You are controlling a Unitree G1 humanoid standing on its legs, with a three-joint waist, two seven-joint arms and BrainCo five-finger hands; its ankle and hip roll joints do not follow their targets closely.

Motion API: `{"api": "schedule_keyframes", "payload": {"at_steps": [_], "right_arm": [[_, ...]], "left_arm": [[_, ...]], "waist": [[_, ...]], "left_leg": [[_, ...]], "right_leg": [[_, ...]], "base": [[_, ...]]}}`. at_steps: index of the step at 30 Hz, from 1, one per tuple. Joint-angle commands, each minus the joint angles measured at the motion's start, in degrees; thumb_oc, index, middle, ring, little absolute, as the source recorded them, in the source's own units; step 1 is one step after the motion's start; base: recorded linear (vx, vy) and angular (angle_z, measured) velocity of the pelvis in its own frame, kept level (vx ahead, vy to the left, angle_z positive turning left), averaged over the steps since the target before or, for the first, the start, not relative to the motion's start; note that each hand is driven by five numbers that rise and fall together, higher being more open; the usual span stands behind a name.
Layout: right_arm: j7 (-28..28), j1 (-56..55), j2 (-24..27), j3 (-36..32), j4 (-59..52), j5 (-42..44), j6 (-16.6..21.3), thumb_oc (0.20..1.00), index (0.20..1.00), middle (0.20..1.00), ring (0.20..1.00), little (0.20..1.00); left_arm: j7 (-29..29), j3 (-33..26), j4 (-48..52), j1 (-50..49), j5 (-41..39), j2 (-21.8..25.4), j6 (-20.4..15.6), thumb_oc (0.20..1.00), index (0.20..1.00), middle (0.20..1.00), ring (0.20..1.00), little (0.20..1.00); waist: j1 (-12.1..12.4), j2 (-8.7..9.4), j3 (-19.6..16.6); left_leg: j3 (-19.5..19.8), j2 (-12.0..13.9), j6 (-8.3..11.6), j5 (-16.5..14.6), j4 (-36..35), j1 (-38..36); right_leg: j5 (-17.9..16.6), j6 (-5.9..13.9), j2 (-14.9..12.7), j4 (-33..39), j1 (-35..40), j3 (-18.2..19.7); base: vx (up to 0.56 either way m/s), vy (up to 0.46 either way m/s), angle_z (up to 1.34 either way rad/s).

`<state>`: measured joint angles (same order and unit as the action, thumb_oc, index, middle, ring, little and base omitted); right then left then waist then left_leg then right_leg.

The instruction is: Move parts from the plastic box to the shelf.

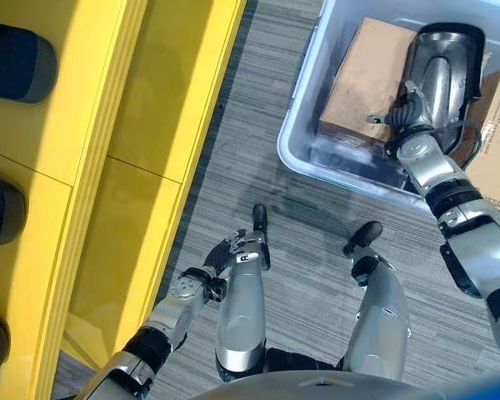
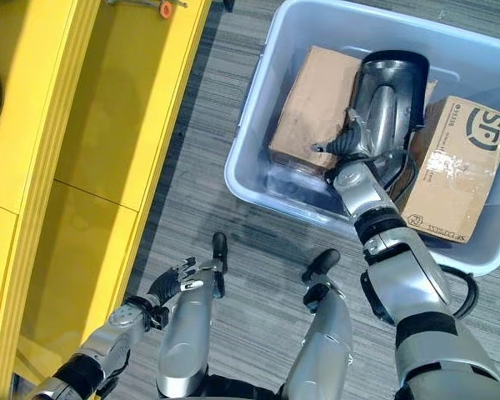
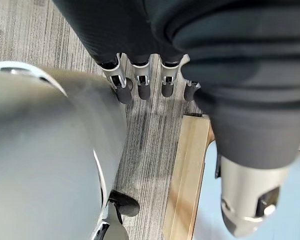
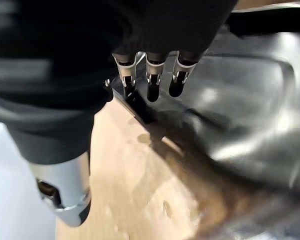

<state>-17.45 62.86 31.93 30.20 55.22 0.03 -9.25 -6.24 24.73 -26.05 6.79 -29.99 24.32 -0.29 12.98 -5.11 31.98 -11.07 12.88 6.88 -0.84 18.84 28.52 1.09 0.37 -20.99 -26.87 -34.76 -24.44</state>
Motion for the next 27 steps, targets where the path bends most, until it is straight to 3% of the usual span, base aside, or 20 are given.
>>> {"api": "schedule_keyframes", "payload": {"at_steps": [1, 2, 6, 10, 13, 17, 19, 27], "right_arm": [[3.1, 3.44, 3.26, 2.52, 1.13, -12.72, -3.44, 1.0, 1.0, 1.0, 1.0, 1.0], [4.24, 4.46, 3.68, 5.01, 1.93, -17.4, -5.11, 1.0, 1.0, 1.0, 1.0, 1.0], [9.1, 5.25, 4.5, 8.9, 1.94, -21.79, -9.84, 1.0, 1.0, 1.0, 1.0, 1.0], [9.74, 5.29, 3.99, 10.16, 2.81, -22.47, -12.2, 1.0, 1.0, 1.0, 1.0, 1.0], [11.45, 6.74, 2.01, 11.32, 4.31, -27.83, -11.27, 1.0, 1.0, 1.0, 1.0, 1.0], [12.74, 6.6, 1.84, 15.26, 2.35, -37.95, -5.86, 1.0, 1.0, 1.0, 1.0, 1.0], [13.53, 5.6, 2.9, 18.24, -2.24, -41.19, -1.02, 1.0, 1.0, 1.0, 1.0, 1.0], [7.28, 5.06, 7.44, 24.89, -17.59, -56.38, 14.78, 1.0, 1.0, 1.0, 1.0, 1.0]], "left_arm": [[-2.27, 3.17, 1.08, -2.09, -1.46, 2.03, -0.17, 1.0, 1.0, 1.0, 1.0, 1.0], [-3.12, 2.52, 1.03, -2.18, -1.73, 2.09, 0.26, 1.0, 1.0, 1.0, 1.0, 1.0], [-5.09, 2.78, 2.74, -3.41, 0.06, 3.18, -1.0, 1.0, 1.0, 1.0, 1.0, 1.0], [-4.78, 2.67, 4.38, -3.85, -1.66, 3.88, -0.2, 1.0, 1.0, 1.0, 1.0, 1.0], [-5.28, 2.16, 4.07, -3.09, -0.54, 3.77, 0.12, 1.0, 1.0, 1.0, 1.0, 1.0], [-5.43, 1.92, 4.14, -3.55, -0.58, 3.66, -0.38, 1.0, 1.0, 1.0, 1.0, 1.0], [-5.96, 1.11, 4.01, -4.02, -0.17, 3.82, -0.67, 1.0, 1.0, 1.0, 1.0, 1.0], [-6.68, -0.51, 4.17, -6.03, -0.27, 5.42, -0.39, 1.0, 1.0, 1.0, 1.0, 1.0]], "waist": [[1.14, -2.73, -2.19], [1.39, -2.74, -2.19], [1.72, -2.46, -2.19], [1.98, -2.48, -2.19], [2.39, -2.43, -2.19], [2.52, -2.31, -2.19], [2.28, -1.72, -2.19], [1.71, -0.02, -2.19]], "left_leg": [[0.49, 1.12, -0.3, 0.87, 1.48, 3.96], [0.56, 1.14, -0.33, 0.92, 1.46, 4.32], [1.04, 1.38, 0.4, -0.16, 1.68, 4.04], [1.09, 1.47, 0.39, 0.16, 1.14, 4.5], [0.85, 1.78, -0.23, 1.93, 0.37, 6.21], [0.83, 1.99, -0.21, 2.0, 0.59, 6.78], [0.6, 2.27, -0.19, 2.03, 0.61, 6.81], [0.34, 2.89, -0.03, 1.93, 0.97, 5.81]], "right_leg": [[4.42, 5.06, -0.68, -4.08, 0.31, 1.96], [4.39, 5.05, -0.71, -4.01, 0.05, 1.85], [5.63, 6.01, -0.88, -4.83, 0.33, 1.9], [5.36, 5.98, -0.57, -4.31, -0.11, 1.64], [3.7, 4.98, -0.23, -3.11, -1.39, 0.7], [3.47, 5.05, -0.26, -2.81, -1.67, 0.57], [3.31, 5.22, -0.19, -2.49, -1.59, 0.43], [3.12, 5.7, 0.35, -1.78, -0.36, 0.45]], "base": [[-0.01, -0.035, 0.1], [-0.08, -0.029, 0.13], [0.04, -0.047, 0.03], [-0.01, -0.019, 0.0], [-0.1, -0.028, -0.04], [-0.02, -0.018, -0.03], [-0.04, -0.042, -0.05], [0.0, -0.031, -0.01]]}}
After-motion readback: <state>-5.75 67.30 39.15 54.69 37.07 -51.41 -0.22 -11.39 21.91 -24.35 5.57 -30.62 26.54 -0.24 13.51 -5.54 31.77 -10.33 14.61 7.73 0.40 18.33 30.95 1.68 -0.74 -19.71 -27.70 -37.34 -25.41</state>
